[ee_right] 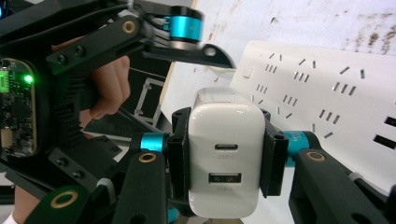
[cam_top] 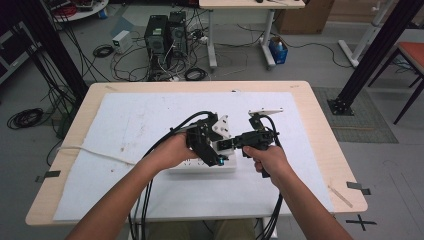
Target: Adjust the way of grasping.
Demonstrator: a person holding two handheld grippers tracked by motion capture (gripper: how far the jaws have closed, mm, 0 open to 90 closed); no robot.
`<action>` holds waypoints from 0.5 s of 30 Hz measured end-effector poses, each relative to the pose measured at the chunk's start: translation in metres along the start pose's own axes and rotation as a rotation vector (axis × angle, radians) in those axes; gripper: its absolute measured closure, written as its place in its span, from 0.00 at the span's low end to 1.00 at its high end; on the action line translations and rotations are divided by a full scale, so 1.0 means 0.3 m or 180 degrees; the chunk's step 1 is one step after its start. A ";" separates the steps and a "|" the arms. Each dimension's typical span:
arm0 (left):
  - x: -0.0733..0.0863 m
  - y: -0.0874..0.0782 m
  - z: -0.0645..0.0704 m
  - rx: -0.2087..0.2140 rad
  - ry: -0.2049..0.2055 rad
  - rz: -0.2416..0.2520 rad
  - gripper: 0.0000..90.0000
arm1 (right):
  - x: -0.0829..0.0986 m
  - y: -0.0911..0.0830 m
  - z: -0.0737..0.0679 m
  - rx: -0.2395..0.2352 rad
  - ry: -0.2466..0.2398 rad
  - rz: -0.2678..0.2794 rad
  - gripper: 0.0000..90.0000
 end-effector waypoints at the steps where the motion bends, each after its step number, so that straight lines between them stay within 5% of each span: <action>1: 0.006 -0.006 -0.002 -0.0009 -0.0023 -0.0017 0.29 | -0.001 -0.009 0.004 -0.0015 -0.0007 0.0022 0.69; 5: 0.054 -0.042 -0.028 -0.0062 -0.0158 -0.0139 0.24 | -0.004 -0.046 0.010 0.0088 -0.0127 0.0094 0.69; 15: 0.227 -0.153 -0.089 -0.0148 -0.0568 -0.0576 0.24 | -0.003 -0.121 -0.021 0.1204 -0.1043 -0.0189 0.69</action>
Point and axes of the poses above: each handheld gripper's, and its own axes: y roughly forward along the jaws, x roughly out of its underside, z roughly to its right, the point moved 1 cm from there along y, roughly forward along the jaws, and after that the axes turned 1 degree about x, right-handed, at the moved point
